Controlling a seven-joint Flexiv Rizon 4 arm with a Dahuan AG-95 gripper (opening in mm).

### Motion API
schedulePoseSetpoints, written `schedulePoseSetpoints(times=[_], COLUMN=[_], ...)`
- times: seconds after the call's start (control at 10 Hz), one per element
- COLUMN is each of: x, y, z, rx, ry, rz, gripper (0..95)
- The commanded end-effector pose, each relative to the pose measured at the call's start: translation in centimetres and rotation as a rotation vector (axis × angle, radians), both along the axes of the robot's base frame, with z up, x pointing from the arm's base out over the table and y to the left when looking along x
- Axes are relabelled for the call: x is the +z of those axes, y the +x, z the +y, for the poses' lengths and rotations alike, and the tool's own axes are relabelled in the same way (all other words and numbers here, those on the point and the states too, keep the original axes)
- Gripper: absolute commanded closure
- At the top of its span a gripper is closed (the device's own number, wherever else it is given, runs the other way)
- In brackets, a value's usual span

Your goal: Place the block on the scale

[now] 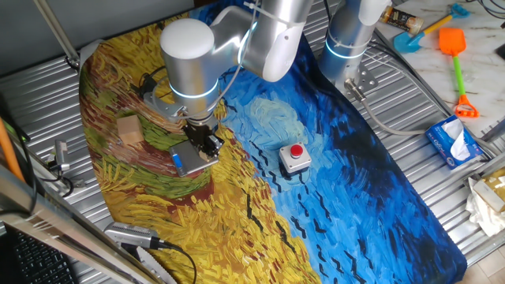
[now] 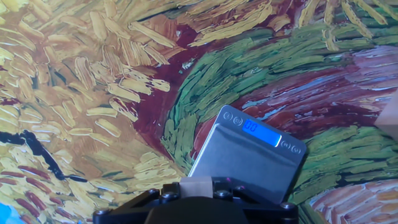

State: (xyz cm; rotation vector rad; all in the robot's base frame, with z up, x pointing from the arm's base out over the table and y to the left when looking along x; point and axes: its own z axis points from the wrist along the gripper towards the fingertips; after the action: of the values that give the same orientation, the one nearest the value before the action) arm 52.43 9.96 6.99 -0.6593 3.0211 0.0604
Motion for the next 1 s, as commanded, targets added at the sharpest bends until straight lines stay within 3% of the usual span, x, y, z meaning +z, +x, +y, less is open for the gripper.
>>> schedulePoseSetpoints(times=[0.1, 1.0], x=[0.02, 0.02], y=[-0.03, -0.03], z=[-0.02, -0.02], rx=[0.0, -0.012], ry=[0.003, 0.006], rz=[-0.001, 0.007], gripper=[95.0, 95.0])
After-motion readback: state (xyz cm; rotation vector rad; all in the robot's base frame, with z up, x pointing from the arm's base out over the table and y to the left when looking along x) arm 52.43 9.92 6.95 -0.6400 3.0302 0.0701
